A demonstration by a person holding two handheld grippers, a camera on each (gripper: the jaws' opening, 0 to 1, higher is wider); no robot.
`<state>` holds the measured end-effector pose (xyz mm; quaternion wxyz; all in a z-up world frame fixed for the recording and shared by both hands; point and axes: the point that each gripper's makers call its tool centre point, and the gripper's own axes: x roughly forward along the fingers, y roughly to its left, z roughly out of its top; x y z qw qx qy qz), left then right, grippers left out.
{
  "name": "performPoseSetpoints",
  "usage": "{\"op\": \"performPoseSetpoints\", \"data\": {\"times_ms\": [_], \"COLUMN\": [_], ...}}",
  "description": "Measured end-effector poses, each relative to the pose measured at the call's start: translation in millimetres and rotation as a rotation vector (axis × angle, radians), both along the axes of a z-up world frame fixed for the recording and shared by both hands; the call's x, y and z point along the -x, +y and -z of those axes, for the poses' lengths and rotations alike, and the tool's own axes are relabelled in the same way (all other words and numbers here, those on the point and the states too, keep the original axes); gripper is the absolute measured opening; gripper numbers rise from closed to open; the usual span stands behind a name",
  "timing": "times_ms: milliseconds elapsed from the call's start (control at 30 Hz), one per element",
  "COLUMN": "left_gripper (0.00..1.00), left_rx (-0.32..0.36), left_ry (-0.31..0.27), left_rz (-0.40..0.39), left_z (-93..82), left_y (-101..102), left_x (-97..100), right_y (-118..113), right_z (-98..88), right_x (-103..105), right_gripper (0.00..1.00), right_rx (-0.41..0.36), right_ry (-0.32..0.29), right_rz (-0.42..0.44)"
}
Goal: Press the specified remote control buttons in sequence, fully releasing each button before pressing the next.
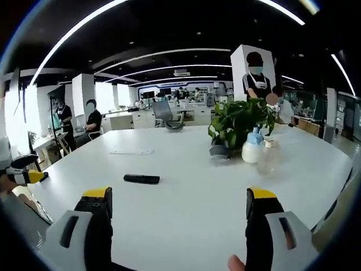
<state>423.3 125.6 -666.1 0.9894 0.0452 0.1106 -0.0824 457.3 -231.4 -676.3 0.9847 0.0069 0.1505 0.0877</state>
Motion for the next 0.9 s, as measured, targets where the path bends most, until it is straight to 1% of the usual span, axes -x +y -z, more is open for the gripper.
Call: {"op": "performPoseSetpoints", "data": {"times_ms": [33, 100, 200, 367, 467, 567, 767, 900], "left_gripper": [1.00, 1.00, 0.99, 0.98, 0.98, 0.98, 0.98, 0.98], "left_rx": [0.006, 0.012, 0.005, -0.006, -0.006, -0.005, -0.006, -0.007], "left_ry": [-0.006, -0.006, -0.010, -0.042, -0.037, -0.044, -0.051, -0.046], "left_rz": [-0.011, -0.027, -0.041, -0.031, -0.026, -0.029, -0.040, -0.040], "left_z": [-0.1, 2.0, 4.1, 2.6, 4.9, 4.3, 3.9, 5.3], "left_y": [4, 10, 16, 18, 18, 19, 21, 21], "left_x": [-0.2, -0.6, -0.8, -1.2, -1.2, -1.1, -1.0, -0.9], "right_y": [0, 0, 2, 5, 5, 5, 4, 3], "right_z": [-2.0, -9.2, -13.1, -12.9, -13.0, -12.4, -10.5, -10.2], "right_x": [0, -2, -2, -3, -3, -4, -4, -4], "right_gripper": [1.00, 1.00, 1.00, 1.00, 1.00, 1.00, 1.00, 1.00], "right_rx": [0.010, 0.029, 0.045, 0.059, 0.067, 0.070, 0.062, 0.058], "right_ry": [-0.015, -0.064, -0.094, -0.097, -0.098, -0.094, -0.085, -0.083], "right_rz": [-0.002, 0.000, -0.006, -0.020, -0.020, -0.017, -0.018, -0.016]}}
